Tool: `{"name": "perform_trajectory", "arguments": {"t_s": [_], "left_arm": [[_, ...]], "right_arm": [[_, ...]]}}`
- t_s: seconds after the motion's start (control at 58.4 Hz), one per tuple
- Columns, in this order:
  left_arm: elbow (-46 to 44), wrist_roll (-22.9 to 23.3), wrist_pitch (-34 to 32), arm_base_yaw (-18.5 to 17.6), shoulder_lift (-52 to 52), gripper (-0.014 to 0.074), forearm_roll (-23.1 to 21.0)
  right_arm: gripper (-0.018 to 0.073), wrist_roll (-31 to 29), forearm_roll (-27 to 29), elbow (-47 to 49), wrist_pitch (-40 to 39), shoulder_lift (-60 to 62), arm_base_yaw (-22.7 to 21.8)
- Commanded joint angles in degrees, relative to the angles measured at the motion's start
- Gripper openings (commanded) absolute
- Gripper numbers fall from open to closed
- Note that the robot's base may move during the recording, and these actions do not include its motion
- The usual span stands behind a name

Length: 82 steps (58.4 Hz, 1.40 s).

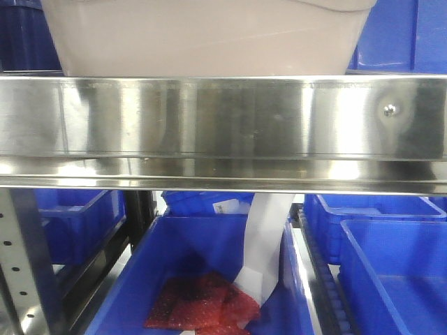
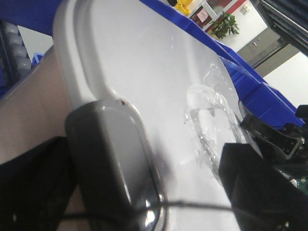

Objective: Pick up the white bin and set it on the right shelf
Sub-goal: 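Lower the bin onto the upper shelf rollers with both grippers, then open both grippers and pull them back from the bin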

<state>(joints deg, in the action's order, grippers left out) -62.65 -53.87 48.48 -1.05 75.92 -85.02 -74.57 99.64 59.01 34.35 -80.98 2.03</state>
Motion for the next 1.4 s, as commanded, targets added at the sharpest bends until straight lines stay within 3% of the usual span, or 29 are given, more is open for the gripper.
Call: {"name": "perform_trajectory", "arguments": {"t_s": [0.0,0.308,0.428,0.685,0.822,1.028,1.079,1.165,1.388], "left_arm": [[-2.0,-1.7,0.3,-0.6,-1.8,0.0477,-4.6],[-5.8,-3.1,-2.8,-0.6,-1.9,0.0477,5.3],[-8.5,-3.1,-2.5,-0.6,-1.9,0.0477,8.9],[-11.2,-3.1,3.9,-0.6,-5.4,0.0435,10.3],[-11.2,-3.1,8.2,-0.6,-9.2,0.0286,10.5],[-11.2,-3.0,13.2,-0.6,-13.7,-0.0104,11.2],[-11.2,-2.5,13.4,-0.6,-14.5,-0.0127,12.2],[-11.2,2.1,12.7,-0.6,-15.6,-0.0118,17.1],[-11.2,20.6,8.9,-0.6,-19.9,-0.0118,40.3]], "right_arm": [[0.0574,-4.7,-0.8,2.0,-2.3,2.1,0.3],[0.0574,-5.9,-9.4,6.3,-8.1,2.2,0.3],[0.0574,-5.9,-10.1,7.8,-8.1,2.4,0.3],[0.0568,-5.9,-10.1,7.9,-7.6,8.8,0.3],[0.0465,-5.7,-10.1,7.9,-7.0,14.3,0.3],[0.0055,-5.7,-10.1,7.0,-7.0,22.6,0.3],[0.0063,-5.6,-10.1,6.1,-7.3,24.5,0.3],[0.0067,-5.5,-10.1,3.7,-8.5,27.4,0.3],[0.0067,-5.5,-13.9,-7.2,-17.1,36.9,0.3]]}}
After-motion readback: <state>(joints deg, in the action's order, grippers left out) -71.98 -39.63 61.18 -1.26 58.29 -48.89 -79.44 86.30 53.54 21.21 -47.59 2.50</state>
